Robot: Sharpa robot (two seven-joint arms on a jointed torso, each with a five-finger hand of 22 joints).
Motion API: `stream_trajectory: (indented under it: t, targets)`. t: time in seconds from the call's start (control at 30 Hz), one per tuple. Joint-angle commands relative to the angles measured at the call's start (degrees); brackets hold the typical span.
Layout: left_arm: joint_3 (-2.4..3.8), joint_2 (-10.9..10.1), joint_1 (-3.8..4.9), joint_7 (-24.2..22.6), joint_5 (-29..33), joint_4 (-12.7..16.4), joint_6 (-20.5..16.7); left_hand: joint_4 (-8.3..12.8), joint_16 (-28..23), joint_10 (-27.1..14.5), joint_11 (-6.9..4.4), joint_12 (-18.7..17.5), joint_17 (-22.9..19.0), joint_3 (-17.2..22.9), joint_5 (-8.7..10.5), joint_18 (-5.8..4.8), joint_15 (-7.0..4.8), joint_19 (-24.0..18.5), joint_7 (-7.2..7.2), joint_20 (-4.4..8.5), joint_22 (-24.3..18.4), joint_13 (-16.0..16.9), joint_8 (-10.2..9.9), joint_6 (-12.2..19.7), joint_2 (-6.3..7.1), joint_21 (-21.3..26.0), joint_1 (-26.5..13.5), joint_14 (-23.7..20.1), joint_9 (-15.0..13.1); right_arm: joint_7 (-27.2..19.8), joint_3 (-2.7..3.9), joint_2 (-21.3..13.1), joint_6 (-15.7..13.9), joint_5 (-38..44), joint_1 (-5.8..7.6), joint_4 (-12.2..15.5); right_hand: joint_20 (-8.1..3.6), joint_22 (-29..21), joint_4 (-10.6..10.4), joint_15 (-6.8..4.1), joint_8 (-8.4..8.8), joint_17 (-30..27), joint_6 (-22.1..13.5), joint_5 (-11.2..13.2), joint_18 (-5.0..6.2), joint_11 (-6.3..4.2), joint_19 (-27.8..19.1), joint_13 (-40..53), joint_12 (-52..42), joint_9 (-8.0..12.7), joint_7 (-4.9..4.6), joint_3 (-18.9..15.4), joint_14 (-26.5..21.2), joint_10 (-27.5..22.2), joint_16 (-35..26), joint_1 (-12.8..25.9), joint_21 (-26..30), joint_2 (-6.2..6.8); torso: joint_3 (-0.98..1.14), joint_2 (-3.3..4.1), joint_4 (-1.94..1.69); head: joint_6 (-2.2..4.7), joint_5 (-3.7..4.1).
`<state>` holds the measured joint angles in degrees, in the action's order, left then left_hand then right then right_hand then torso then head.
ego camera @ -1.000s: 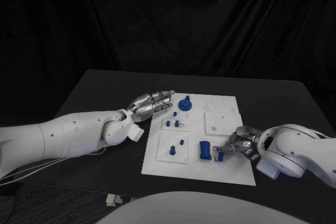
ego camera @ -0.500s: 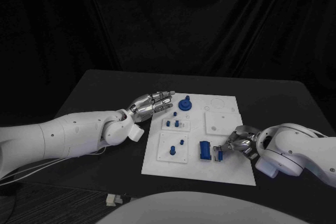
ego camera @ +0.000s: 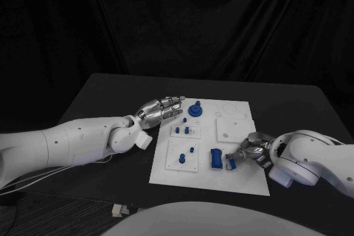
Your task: Assemble the parts on the task board
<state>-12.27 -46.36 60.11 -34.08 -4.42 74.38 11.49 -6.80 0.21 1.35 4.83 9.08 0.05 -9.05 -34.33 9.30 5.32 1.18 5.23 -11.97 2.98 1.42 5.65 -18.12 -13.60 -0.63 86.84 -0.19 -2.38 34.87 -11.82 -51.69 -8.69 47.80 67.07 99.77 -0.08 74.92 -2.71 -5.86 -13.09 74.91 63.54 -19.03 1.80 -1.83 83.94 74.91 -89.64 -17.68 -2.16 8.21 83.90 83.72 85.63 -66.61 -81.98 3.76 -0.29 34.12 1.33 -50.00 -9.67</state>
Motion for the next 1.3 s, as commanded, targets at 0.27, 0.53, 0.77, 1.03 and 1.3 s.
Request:
stream_trajectory:
  t: [0.27,0.53,0.77,1.03,1.3]
  targets:
    - [0.06,0.2,-0.15,-0.5,0.3,-0.1,0.8,0.3,-0.2,0.0,0.55,0.1,-0.1,0.2,-0.3,1.04,0.14,0.0,0.49,-0.11,-0.1,0.1,0.2,0.0,-0.55,-0.2,0.2,0.2,-0.1,0.1,0.0,0.1,0.3,0.1,-0.17,-0.1,0.53,12.2,-1.1,-0.18,-0.46,4.7,0.2,0.9,0.4,-0.05,2.3,15.1,-0.4,-0.4,-0.09,-0.3,4.3,6.3,0.2,1.5,0.6,-0.32,-0.01,-0.01,0.01,0.0,-0.03]
    - [0.06,0.2,-0.19,-0.4,0.3,-0.1,0.9,0.3,-0.2,0.0,0.55,0.1,-0.1,0.2,-0.33,1.03,0.15,0.0,0.5,-0.12,-0.1,0.1,0.2,0.1,-0.55,-0.2,0.2,0.2,0.0,0.2,0.0,0.2,0.2,0.1,-0.19,-0.2,0.46,12.2,-1.9,-0.29,-0.66,5.0,0.4,0.0,0.41,-0.18,2.3,15.1,-0.4,-0.7,0.05,-0.5,4.3,6.3,0.3,2.4,0.7,-0.84,-0.01,-0.02,0.01,0.0,-0.12]
    - [0.06,0.2,-0.21,-0.3,0.3,-0.1,0.9,0.4,-0.2,0.0,0.56,0.1,-0.1,0.2,-0.38,1.03,0.16,0.0,0.55,-0.13,-0.1,0.1,0.3,0.0,-0.56,-0.2,0.2,0.2,-0.1,0.3,0.0,0.3,1.0,0.1,-0.2,-0.3,0.42,12.1,-2.7,-0.31,-0.65,4.9,0.3,-0.1,0.46,-0.16,2.2,15.1,-0.4,-0.9,0.03,-0.9,4.3,6.3,0.3,3.5,0.9,-0.77,0.0,0.03,0.01,0.0,-0.2]
    - [0.06,0.3,-0.25,-0.1,0.3,-0.2,1.0,0.4,-0.2,0.0,0.55,0.1,-0.1,0.3,-0.41,1.03,0.17,0.0,0.64,-0.14,-0.1,0.1,0.3,-0.1,-0.57,-0.2,0.2,0.2,-0.1,0.3,0.0,0.3,1.9,0.2,-0.21,-0.1,0.42,12.0,-2.6,-0.3,-0.63,4.8,0.1,2.1,0.49,-0.16,2.1,15.1,-0.4,-1.2,0.0,-1.3,4.3,6.3,0.3,3.4,1.1,-0.24,-0.01,-0.01,0.0,0.0,-0.14]
    - [0.06,0.3,-0.28,0.0,0.3,-0.2,1.0,0.4,-0.2,0.0,0.55,0.1,-0.1,0.3,-0.41,1.03,0.17,0.0,0.64,-0.14,-0.1,0.1,0.3,-0.1,-0.57,-0.2,0.2,0.2,-0.1,0.4,0.0,0.1,2.7,0.5,-0.21,0.3,0.46,12.0,-2.8,-0.24,-0.7,4.8,0.0,4.0,0.5,-0.11,2.1,15.1,-0.4,-1.5,-0.06,-1.7,4.3,6.3,0.3,3.5,1.1,0.09,-0.03,-0.05,0.05,0.0,-0.14]
